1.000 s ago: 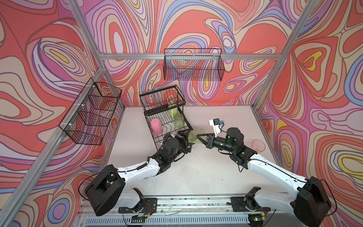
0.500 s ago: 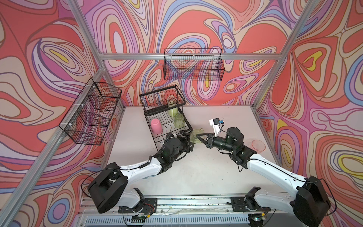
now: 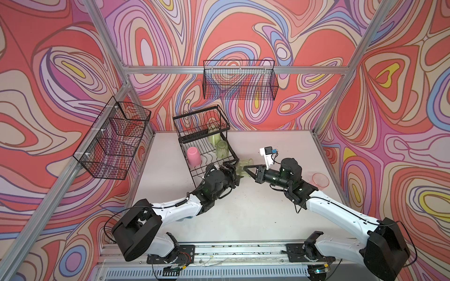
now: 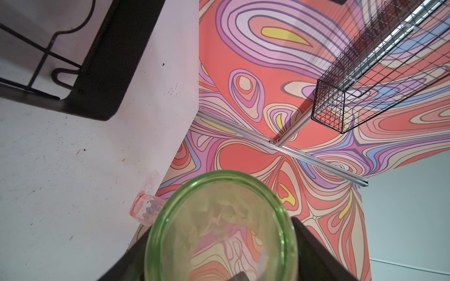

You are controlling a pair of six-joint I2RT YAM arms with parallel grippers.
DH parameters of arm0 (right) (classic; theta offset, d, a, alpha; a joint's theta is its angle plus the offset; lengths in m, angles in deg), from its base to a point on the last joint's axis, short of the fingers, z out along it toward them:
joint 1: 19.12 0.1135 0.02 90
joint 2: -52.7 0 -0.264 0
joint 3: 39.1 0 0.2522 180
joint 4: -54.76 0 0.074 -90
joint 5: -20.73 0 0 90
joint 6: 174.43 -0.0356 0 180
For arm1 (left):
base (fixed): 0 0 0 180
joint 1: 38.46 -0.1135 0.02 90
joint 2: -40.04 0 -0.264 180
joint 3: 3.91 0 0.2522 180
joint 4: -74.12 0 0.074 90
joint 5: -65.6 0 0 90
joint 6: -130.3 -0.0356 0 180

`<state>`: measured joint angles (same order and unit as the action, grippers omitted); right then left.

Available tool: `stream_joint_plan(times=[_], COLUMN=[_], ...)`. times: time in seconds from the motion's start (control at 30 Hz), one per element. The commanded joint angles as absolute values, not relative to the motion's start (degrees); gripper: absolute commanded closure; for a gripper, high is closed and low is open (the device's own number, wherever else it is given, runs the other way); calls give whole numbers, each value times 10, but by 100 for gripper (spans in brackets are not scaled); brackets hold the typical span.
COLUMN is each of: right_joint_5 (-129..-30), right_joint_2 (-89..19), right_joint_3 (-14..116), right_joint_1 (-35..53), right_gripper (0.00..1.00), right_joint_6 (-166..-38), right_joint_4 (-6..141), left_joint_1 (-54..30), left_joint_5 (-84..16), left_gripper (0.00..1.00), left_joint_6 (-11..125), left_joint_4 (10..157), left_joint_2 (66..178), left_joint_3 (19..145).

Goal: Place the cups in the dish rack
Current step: 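Grasp the green glass's body with the left gripper while the right gripper holds it, then open and draw back the right gripper while the left gripper carries the glass rackward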

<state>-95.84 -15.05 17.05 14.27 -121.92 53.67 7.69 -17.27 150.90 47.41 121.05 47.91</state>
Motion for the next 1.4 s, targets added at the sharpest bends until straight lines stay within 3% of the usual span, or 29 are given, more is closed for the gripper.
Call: stream_joint_plan(times=[0.0,0.17,0.27,0.57,0.8,1.37], right_joint_5=[-956,-936,-908,-780,-736,-688], right_joint_2=[-145,-136,-129,-136,-138,-139], right_joint_3=[169,169,173,212,221,224], right_joint_1=[147,147,147,147,147,145], right_gripper=[78,57,51,50,50,46], right_joint_6=[-1216,-1211,-1207,-1195,-1193,-1174], right_joint_4=[536,553,585,732,775,814], left_joint_1=[79,79,78,78,79,79], left_joint_5=[-152,-142,-122,-57,-19,115], left_gripper=[30,32,33,36,38,38], left_joint_6=[1477,1443,1398,1196,1020,700], left_joint_4=[463,468,481,635,786,817], left_joint_2=[1211,1210,1202,1163,1186,1302], left_joint_3=[493,493,493,547,630,696])
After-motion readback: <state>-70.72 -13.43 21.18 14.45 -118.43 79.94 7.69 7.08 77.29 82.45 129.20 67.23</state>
